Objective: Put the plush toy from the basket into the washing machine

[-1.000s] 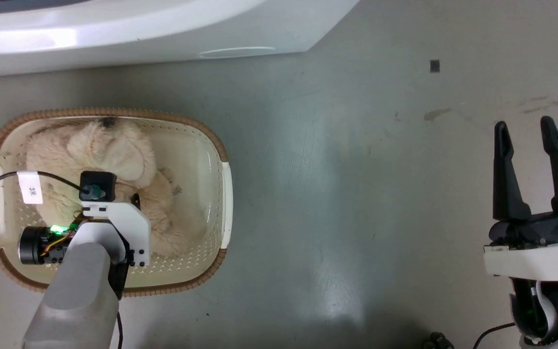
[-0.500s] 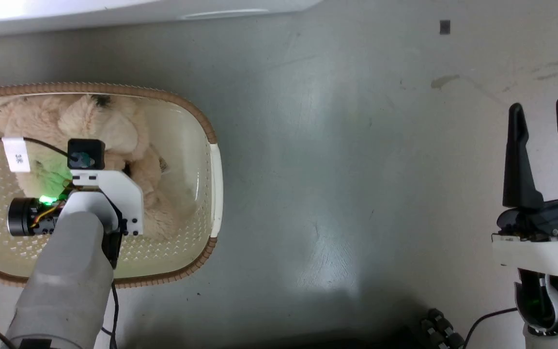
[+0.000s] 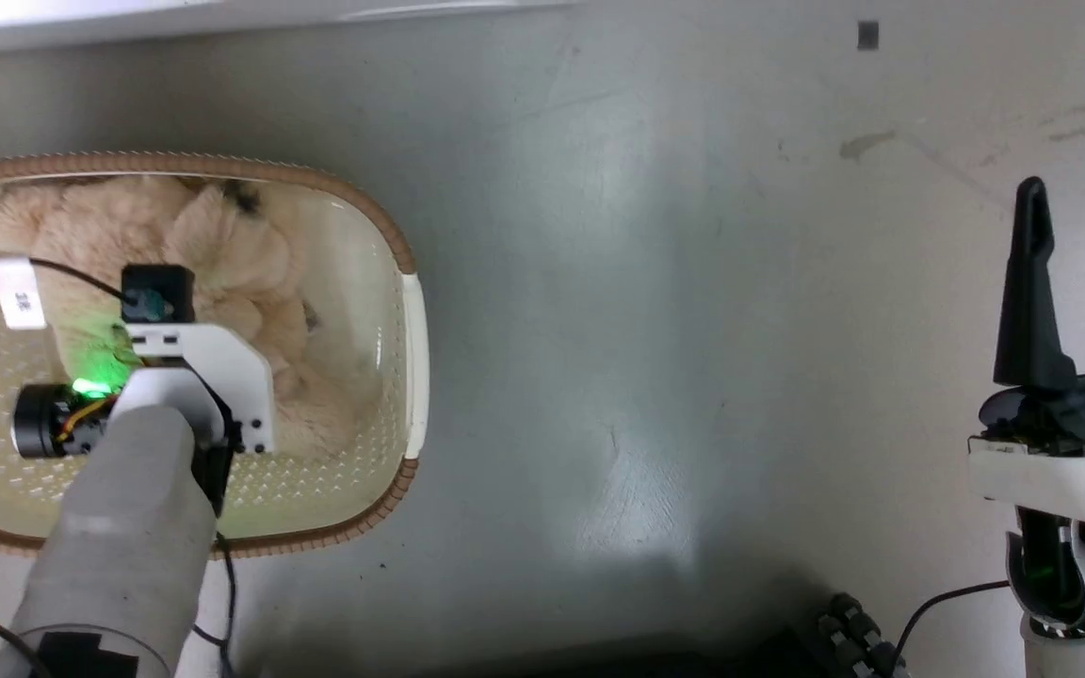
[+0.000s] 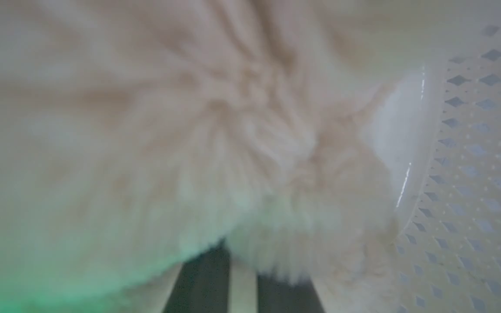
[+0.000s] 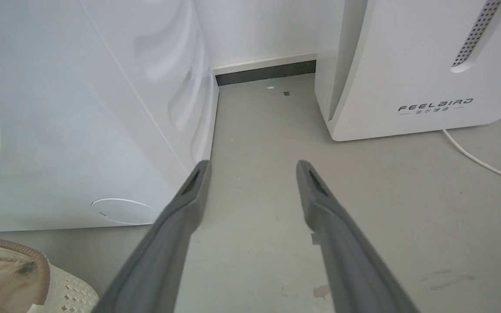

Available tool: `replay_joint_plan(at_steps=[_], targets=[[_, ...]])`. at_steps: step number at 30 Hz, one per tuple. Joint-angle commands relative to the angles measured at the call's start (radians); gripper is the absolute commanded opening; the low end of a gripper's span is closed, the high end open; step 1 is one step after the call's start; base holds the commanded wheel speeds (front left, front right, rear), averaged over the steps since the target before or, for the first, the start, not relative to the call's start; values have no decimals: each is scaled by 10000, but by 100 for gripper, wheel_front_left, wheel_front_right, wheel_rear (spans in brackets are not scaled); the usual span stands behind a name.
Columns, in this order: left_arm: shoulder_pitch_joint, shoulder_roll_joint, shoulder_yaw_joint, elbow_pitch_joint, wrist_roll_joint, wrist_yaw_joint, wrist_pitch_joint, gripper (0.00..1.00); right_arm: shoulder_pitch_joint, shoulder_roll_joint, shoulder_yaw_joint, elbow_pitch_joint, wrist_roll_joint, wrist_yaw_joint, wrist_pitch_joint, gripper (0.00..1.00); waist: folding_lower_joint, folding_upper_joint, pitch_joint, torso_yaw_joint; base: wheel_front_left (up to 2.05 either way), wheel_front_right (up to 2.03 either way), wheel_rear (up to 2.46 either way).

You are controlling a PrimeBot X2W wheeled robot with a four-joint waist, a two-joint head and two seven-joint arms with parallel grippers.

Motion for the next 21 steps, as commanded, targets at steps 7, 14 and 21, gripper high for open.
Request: replay_joint_plan(at_steps=[7,14,21], targets=[[838,-414,-49,646,-448,-422,-924,0,113,-10,-232,748,-93,6,-132,100,0,0,-1553,399,0,0,0],[1690,-683,-178,646,-512,-665,-1617,0,489,-10,-321,1204,-237,6,-132,100,0,0,-2996,663,0,0,0],[2421,-936,-252,347,-563,-845,-2159,0,1210,-10,-338,1533,-395,6,-132,100,0,0,-4504,1091,0,0,0]])
